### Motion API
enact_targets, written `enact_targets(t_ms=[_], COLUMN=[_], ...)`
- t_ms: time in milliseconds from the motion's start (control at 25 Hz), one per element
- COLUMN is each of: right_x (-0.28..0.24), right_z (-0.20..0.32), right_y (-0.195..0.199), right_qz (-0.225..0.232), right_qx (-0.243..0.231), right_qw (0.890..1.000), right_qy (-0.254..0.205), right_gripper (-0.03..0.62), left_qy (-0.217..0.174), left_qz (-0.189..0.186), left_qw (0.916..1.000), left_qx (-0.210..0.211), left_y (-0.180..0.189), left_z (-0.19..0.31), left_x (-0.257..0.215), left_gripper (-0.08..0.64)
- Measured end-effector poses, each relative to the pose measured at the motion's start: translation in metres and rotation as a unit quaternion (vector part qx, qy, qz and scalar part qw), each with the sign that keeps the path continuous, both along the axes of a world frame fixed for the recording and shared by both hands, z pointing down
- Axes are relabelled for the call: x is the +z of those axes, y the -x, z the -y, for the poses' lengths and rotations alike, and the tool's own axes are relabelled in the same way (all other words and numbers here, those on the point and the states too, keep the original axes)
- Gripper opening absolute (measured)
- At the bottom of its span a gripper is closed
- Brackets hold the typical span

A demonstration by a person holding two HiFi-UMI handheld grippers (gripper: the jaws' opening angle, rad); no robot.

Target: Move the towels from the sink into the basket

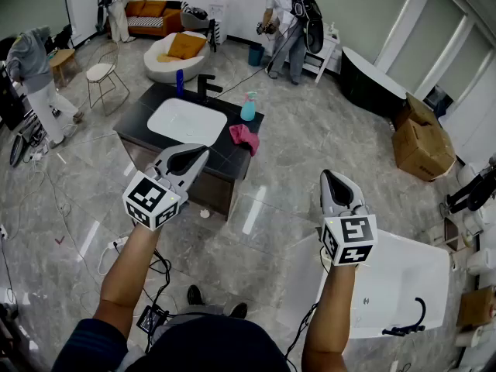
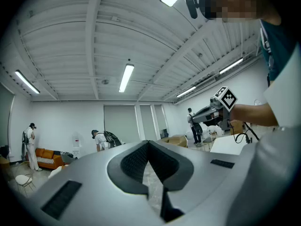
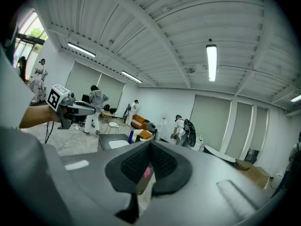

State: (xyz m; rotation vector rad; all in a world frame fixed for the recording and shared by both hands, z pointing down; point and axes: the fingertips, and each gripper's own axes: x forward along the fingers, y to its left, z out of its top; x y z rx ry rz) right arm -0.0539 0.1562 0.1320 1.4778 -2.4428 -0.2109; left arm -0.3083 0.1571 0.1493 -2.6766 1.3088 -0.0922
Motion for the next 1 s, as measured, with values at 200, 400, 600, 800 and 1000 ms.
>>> enact_targets(t_ms=[200, 400, 600, 800, 1000], right_x=[0.001, 0.007, 0.014, 0.014, 0.02], right_z=[0.007, 0.012, 0.022, 0.031, 0.045], right_y=[0.018, 0.036, 0.054, 0.076, 0.097], right_qz=[0.002, 0.005, 0.015, 0.035, 0.038], right_qx=[0.005, 0.012, 0.02, 0.025, 0.021], right_qw=[1.0, 1.0, 1.0, 0.999, 0.999], right_qy=[0.003, 0.006, 0.009, 0.001, 0.003], right_gripper=[0.008, 0.008, 0.008, 0.008, 0.009], left_qy=[0.0, 0.003, 0.005, 0.007, 0.009], left_qz=[-0.001, -0.002, -0.003, -0.005, -0.007], left_qw=[1.0, 0.9999, 0.9997, 0.9995, 0.9991], left_qx=[0.005, 0.013, 0.022, 0.032, 0.041], left_y=[0.018, 0.035, 0.055, 0.075, 0.086], left_z=[0.008, 0.015, 0.026, 0.036, 0.049], left_x=[-0.001, 0.004, 0.009, 0.013, 0.018], left_gripper=[0.006, 0.006, 0.006, 0.006, 0.006])
